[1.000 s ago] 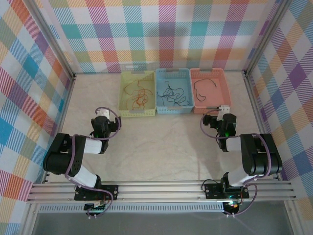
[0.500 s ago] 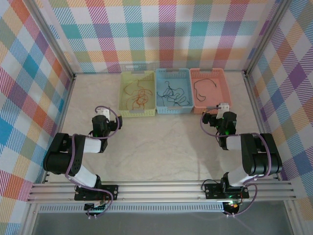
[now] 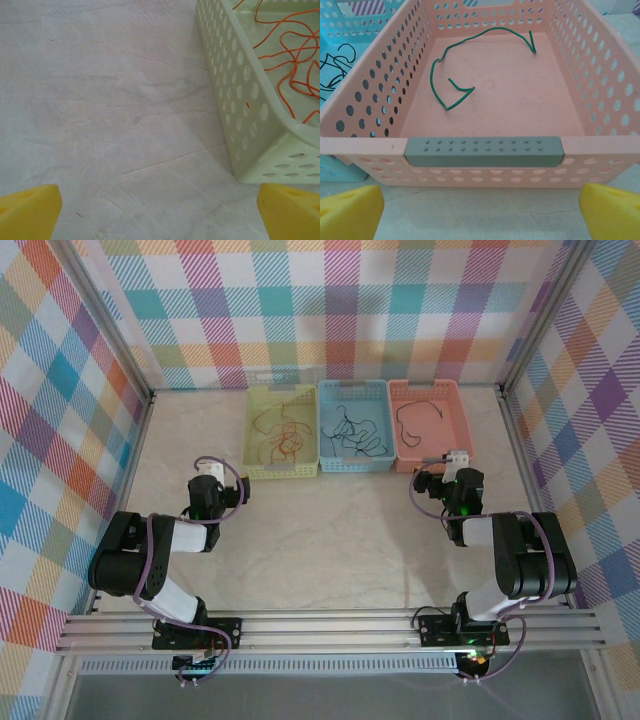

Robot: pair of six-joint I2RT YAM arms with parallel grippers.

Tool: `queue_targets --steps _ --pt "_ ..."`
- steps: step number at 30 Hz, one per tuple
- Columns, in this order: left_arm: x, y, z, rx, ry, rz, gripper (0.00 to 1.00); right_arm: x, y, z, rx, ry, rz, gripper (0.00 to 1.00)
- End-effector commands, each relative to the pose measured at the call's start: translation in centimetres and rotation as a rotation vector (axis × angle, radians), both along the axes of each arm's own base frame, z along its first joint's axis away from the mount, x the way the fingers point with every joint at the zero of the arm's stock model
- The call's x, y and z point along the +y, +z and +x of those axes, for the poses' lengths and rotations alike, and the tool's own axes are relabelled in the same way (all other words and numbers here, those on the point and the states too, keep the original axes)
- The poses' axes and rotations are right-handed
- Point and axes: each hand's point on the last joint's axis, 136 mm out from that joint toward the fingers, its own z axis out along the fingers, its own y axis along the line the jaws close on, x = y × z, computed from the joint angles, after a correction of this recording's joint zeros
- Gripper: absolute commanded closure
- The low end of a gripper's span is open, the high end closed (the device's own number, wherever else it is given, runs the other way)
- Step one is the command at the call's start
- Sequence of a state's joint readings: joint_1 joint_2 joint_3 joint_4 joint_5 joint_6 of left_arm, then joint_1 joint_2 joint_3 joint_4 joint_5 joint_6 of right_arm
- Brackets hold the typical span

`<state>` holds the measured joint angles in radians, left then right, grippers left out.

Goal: Untangle the cables

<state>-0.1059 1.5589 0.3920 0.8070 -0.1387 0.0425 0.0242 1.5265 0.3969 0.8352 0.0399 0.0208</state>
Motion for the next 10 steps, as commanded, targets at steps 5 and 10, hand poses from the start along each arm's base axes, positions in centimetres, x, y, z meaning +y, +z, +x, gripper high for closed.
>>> queue_targets --steps 5,10 --pt "0.28 0.84 0.75 -0.024 0.002 -0.008 0.00 -0.01 0.07 0.41 0.002 0.011 0.003 0.00" --pt "0.28 0.86 0.75 -0.025 0.001 -0.008 0.00 -0.03 0.21 0.29 -0.007 0.012 0.001 0.00"
